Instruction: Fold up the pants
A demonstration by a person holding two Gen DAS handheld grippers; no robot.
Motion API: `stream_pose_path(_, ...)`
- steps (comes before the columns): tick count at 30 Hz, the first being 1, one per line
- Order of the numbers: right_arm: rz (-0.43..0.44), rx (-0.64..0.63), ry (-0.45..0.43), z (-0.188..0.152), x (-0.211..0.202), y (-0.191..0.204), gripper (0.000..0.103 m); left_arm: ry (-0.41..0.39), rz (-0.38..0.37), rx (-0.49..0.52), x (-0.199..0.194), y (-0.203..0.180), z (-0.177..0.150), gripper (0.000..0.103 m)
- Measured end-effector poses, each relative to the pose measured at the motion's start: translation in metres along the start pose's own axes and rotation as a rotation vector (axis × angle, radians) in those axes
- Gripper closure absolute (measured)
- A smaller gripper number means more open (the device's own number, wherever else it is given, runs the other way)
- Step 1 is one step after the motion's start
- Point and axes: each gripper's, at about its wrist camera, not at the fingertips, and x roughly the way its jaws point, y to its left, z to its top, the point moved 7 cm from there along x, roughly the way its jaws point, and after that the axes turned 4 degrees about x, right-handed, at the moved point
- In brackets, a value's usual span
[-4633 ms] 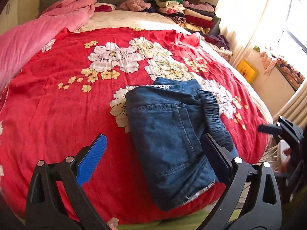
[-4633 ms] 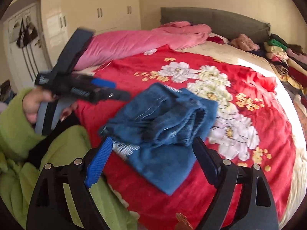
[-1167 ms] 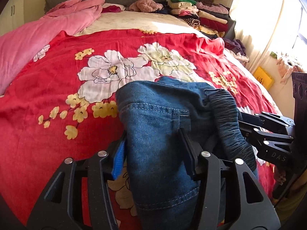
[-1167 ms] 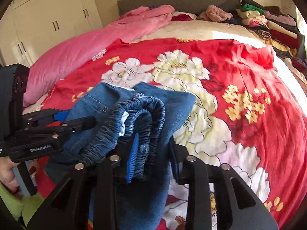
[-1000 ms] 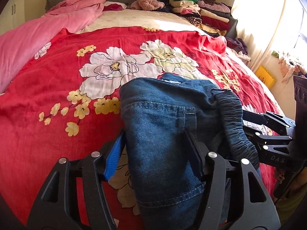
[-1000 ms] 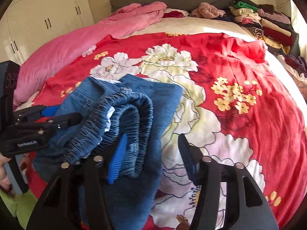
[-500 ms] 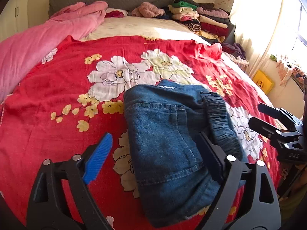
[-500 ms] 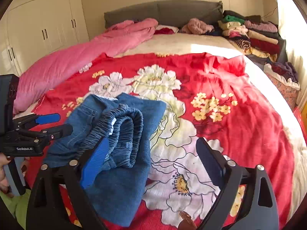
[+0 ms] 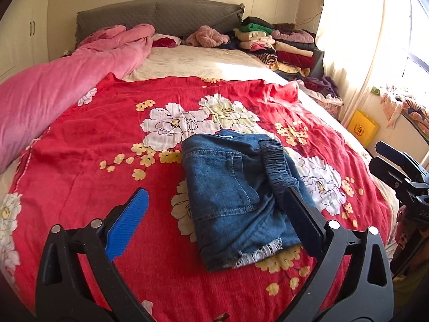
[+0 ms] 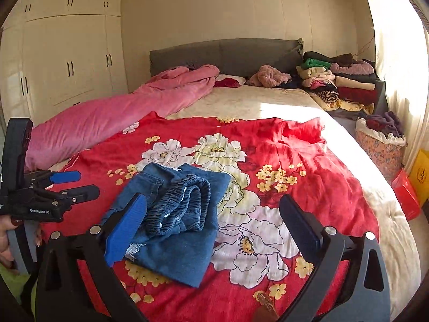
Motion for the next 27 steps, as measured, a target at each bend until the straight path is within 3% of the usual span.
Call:
stream_pose_path(12,-0.017,-0.008,-0.013,-0.015,-0.034,0.008,0.005,-0.014,-0.004,-0.040,-0.039,0.001,-0.037,0.010)
stream_pose_path(27,-0.053,0.042,0.085,-0.065,-0.037,0.002,0.004,0.056,0.007,-0.035,-0.038,-0.003,-0.077,0.009)
